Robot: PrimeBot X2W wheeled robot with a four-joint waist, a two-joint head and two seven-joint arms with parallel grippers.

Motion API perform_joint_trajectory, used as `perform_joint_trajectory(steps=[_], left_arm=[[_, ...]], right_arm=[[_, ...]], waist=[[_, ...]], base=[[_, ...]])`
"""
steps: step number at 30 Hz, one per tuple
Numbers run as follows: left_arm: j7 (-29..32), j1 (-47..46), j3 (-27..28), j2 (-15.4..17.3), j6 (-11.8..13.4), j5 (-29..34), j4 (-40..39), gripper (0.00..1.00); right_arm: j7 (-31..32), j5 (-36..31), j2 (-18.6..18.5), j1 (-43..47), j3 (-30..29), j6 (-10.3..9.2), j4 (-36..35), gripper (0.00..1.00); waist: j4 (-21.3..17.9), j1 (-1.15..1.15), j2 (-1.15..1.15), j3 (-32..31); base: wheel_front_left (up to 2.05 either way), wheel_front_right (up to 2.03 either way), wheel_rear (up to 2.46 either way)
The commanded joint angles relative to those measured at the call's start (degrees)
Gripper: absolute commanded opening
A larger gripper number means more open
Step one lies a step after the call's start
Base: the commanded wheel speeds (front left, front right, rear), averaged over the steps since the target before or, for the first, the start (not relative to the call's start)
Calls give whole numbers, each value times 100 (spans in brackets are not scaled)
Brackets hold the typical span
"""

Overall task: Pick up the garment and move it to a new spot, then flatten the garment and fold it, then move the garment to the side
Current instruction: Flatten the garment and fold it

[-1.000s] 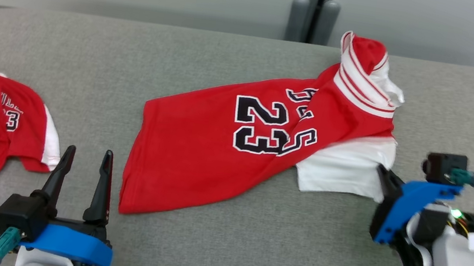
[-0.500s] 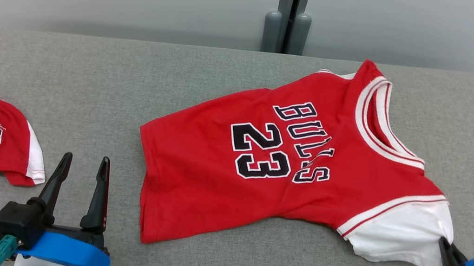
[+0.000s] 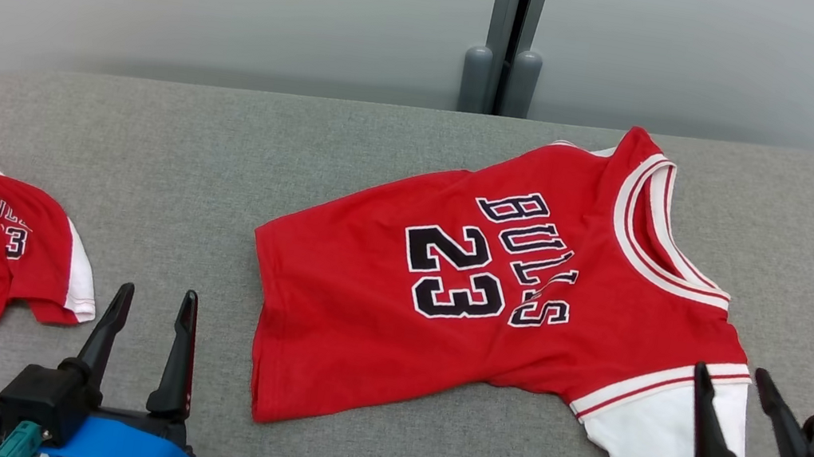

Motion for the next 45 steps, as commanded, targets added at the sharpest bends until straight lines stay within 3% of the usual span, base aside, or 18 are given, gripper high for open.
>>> perform_joint_trajectory(steps=[1,8,14,24,35,36,37,38,39,45], left_arm=[[10,62,6,9,27,-8,-21,100],[177,96,-199,-3,-12,31,18,100],[1167,-122,-583,-96,-279,-225,445,100],[2541,-346,-692,-138,-352,-795,721,100],[2758,-433,-865,-67,-457,-812,627,100],[2783,-432,-888,-62,-490,-814,628,93],[2797,-430,-893,-55,-486,-816,627,49],[2799,-429,-900,-52,-497,-816,628,36],[2800,-431,-918,-55,-521,-820,628,0],[2380,-652,-756,-106,-429,-772,579,0]], right_arm=[[-120,11,-12,123,73,3,11,100],[-510,191,-13,89,394,3,180,100],[-507,272,-13,-56,526,3,255,100],[-558,392,-12,-172,674,3,366,100],[-572,428,-12,-246,687,3,427,100],[-572,438,-12,-246,686,3,431,100],[-575,438,-12,-247,687,3,434,100],[-575,442,-12,-249,690,3,441,100],[-573,436,-12,-251,696,3,446,100],[-583,472,-12,-259,722,3,426,100]], waist=[[-6,0,0,-9],[-61,0,0,65],[-100,0,0,210],[-188,0,0,354],[-240,0,0,428],[-241,0,0,427],[-240,0,0,426],[-240,0,0,426],[-239,0,0,428],[-236,0,0,485]], base=[[0,0,0],[0,0,0],[0,0,0],[0,0,0],[0,0,0],[0,0,0],[0,0,0],[0,0,0],[0,0,0],[0,0,0]])
